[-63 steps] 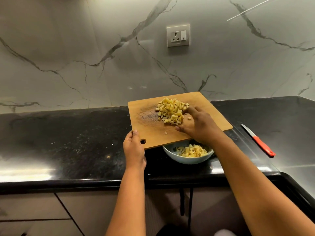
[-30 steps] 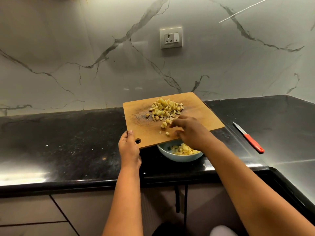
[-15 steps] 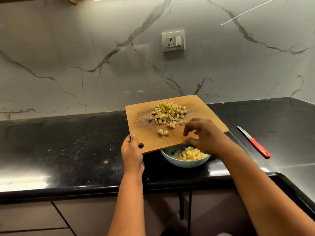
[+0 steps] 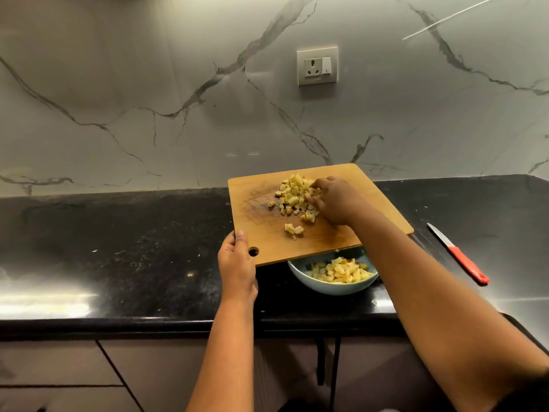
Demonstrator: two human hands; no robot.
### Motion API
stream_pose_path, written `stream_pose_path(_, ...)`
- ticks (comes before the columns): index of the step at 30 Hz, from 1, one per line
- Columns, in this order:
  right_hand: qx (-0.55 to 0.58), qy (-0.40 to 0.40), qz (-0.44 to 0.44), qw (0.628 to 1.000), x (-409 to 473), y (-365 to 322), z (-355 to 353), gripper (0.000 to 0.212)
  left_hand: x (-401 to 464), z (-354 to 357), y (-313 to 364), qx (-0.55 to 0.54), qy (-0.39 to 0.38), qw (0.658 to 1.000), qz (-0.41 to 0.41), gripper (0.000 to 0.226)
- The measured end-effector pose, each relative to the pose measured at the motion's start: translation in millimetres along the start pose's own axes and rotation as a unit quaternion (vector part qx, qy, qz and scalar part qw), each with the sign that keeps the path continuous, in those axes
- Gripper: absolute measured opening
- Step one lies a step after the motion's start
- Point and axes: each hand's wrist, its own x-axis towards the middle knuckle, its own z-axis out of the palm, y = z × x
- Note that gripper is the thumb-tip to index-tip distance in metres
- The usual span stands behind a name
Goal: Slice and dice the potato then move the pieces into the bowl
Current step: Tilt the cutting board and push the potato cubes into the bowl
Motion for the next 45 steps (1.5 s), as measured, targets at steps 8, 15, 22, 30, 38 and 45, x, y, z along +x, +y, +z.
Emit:
stream_pose_path(8, -0.005, -0.015, -0.019, 1.000, -65.8, 5.3, 4.8, 0.035, -1.9, 0.2, 2.3, 0.000, -0.004, 1.000, 0.001, 0.026)
stream_pose_path(15, -0.022, -0.056, -0.047, 0.997, -120.8, 2.4, 4.2, 0.058, -4.6, 1.2, 4.9, -0.002, -0.004, 1.000, -0.005, 0.026)
stream_pose_path(22, 0.046, 0.052, -0.052, 0.996, -119.4, 12.8, -12.4, 0.016, -6.0, 1.9, 5.4, -0.005, 0.000, 1.000, -0.014, 0.025)
stream_pose_path(30, 0.080, -0.040, -0.045, 0.995, -50.9, 16.8, -32.1, 0.020, -3.6, 2.1, 3.3, -0.013, 0.001, 1.000, -0.018, 0.025)
stream_pose_path(38, 0.031, 0.025, 0.019, 0.999, 1.6, 18.2, -1.6, 0.037, 1.4, -0.1, -1.0, 0.000, 0.004, 1.000, 0.003, 0.029)
stream_pose_path(45, 0.021, 0.017, -0.024, 0.999, -52.5, 7.2, 9.5, 0.037, 1.5, 0.0, -2.2, 0.002, -0.001, 1.000, 0.011, 0.027)
